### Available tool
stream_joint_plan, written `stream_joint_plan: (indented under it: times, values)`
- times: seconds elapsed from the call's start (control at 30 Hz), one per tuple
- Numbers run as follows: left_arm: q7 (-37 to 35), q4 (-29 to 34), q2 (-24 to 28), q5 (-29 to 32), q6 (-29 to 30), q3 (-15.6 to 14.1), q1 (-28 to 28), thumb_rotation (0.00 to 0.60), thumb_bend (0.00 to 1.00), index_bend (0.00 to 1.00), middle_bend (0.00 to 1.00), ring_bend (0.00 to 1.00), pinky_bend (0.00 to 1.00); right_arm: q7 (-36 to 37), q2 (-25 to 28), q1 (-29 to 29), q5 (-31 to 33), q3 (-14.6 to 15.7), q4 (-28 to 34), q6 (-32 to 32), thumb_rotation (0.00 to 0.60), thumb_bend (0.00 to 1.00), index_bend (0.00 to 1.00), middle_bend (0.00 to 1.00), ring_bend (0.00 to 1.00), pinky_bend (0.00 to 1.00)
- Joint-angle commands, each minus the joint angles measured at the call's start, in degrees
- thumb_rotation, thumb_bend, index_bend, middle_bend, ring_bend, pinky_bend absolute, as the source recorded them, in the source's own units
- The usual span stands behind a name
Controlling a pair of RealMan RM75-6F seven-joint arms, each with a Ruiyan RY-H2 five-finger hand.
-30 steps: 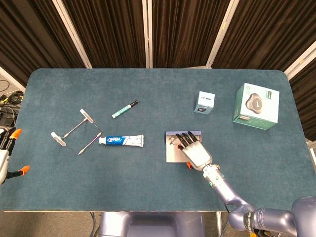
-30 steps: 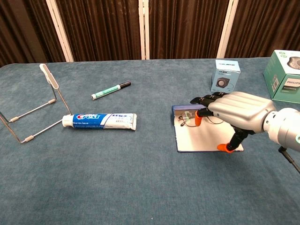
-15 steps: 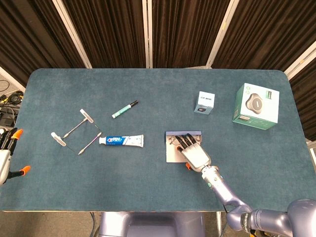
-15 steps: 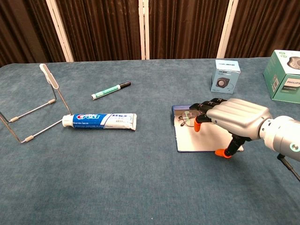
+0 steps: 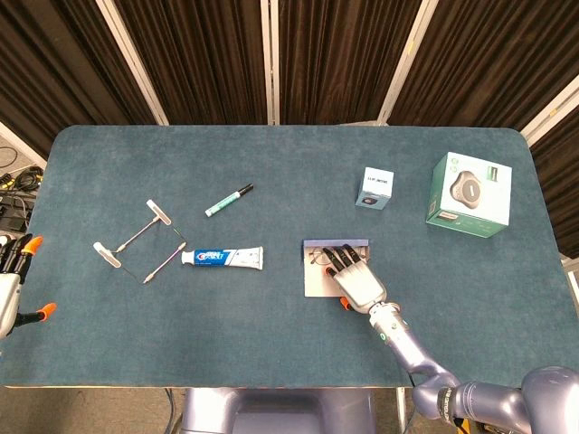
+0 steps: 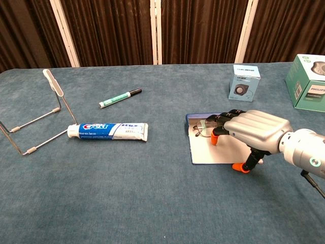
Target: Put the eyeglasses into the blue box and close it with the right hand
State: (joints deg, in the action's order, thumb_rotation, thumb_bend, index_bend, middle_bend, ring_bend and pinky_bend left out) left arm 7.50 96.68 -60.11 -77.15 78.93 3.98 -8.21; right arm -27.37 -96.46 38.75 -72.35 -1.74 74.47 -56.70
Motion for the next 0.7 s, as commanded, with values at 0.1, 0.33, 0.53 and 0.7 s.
stream_joint_plan:
  times: [0.1, 0.33, 0.53, 0.7]
  values:
    - [0.2, 0.0, -0.1, 0.1, 0.0, 0.0, 0.0, 0.600, 0.00, 0.00, 0.00, 0.00, 0.00, 0.4, -0.4, -0.3, -0.4, 0.0, -0.7, 0.3, 0.600, 0.19, 0.34, 0.00, 0.00, 0.00]
    - [0.3, 0.0, -0.1, 0.2, -0.1, 0.0, 0.0, 0.600, 0.00, 0.00, 0.00, 0.00, 0.00, 1.2, -0.9, -0.5, -1.0, -0.6, -1.9, 0.4, 0.600, 0.30, 0.36, 0.00, 0.00, 0.00]
    - [0.3, 0.0, -0.1, 0.2, -0.1, 0.0, -0.1, 0.600, 0.00, 0.00, 0.00, 0.00, 0.00, 2.6, -0.5, -0.8, -2.3, -0.9, -1.7, -0.2, 0.600, 0.39, 0.40, 0.00, 0.00, 0.00]
    - [0.5, 0.0, -0.2, 0.3, -0.1, 0.0, -0.1, 0.600, 0.00, 0.00, 0.00, 0.00, 0.00, 4.5, -0.3, -0.8, -3.1, -2.0, -1.8, -0.8, 0.600, 0.39, 0.42, 0.00, 0.00, 0.00]
